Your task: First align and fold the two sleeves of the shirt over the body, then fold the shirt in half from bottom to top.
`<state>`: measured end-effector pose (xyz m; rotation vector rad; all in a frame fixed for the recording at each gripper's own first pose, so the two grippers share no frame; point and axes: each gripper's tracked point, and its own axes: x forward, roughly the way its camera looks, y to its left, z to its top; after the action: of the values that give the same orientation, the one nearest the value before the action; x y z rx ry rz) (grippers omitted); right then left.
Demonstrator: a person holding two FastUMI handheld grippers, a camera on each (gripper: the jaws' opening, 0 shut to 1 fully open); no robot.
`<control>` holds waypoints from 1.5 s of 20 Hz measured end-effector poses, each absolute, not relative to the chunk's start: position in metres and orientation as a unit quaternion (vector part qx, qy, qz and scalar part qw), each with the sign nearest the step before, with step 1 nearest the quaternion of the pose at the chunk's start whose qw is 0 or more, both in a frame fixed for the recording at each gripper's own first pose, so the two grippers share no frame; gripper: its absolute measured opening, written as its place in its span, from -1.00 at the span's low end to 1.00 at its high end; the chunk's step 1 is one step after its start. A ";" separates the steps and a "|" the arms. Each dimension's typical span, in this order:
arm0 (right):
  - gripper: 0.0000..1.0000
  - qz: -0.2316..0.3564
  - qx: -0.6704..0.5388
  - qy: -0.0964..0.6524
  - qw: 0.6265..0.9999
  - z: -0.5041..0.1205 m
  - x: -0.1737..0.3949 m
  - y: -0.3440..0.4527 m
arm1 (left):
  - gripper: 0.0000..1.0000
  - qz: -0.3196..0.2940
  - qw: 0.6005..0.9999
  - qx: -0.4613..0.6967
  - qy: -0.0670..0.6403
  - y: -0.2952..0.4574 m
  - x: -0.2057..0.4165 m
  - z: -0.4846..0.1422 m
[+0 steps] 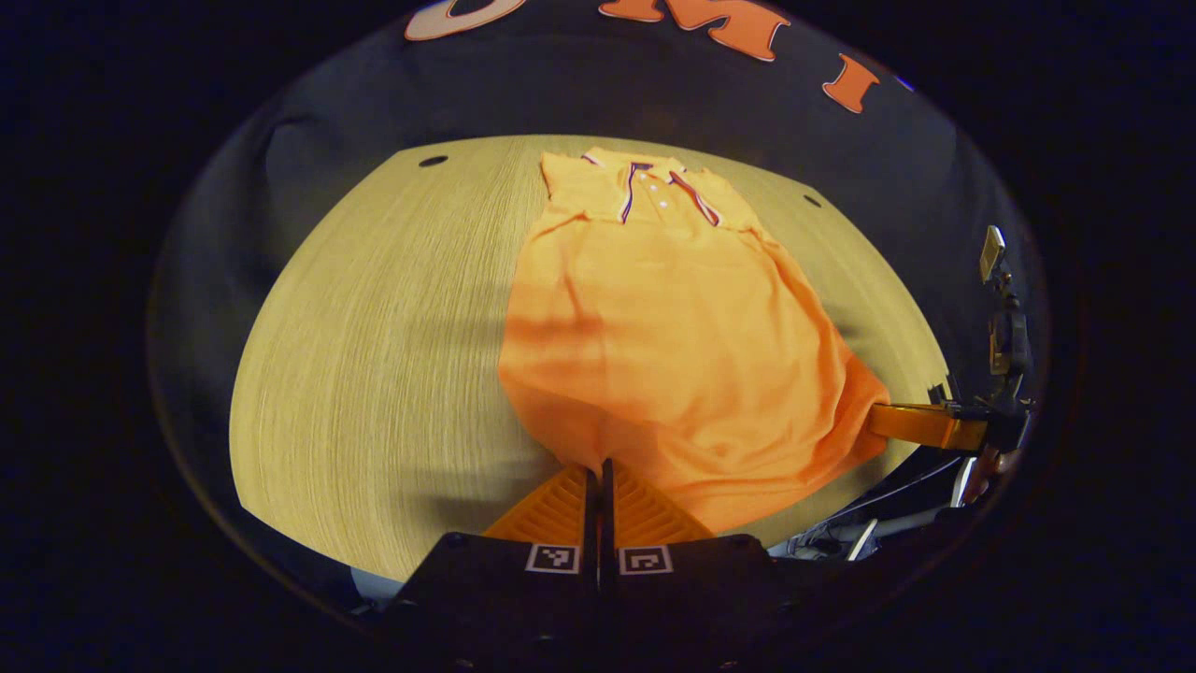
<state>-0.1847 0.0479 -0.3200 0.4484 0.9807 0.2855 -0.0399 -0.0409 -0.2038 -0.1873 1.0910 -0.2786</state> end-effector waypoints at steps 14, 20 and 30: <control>-0.84 0.134 0.247 0.330 0.901 -0.226 -0.045 0.024 | -0.99 -0.156 0.900 -0.077 0.401 -0.040 0.113 -0.120; -0.84 0.122 0.224 0.323 0.911 -0.211 0.023 0.022 | -0.99 -0.159 0.911 -0.081 0.372 -0.031 0.200 -0.107; -0.84 0.090 0.178 0.327 0.924 -0.217 0.159 0.024 | -0.99 -0.173 0.913 -0.047 0.366 -0.027 0.335 -0.144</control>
<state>0.1586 0.0236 -0.2171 0.3660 0.6711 0.1850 0.3347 -0.0275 -0.1437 -0.0969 0.7549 -0.3570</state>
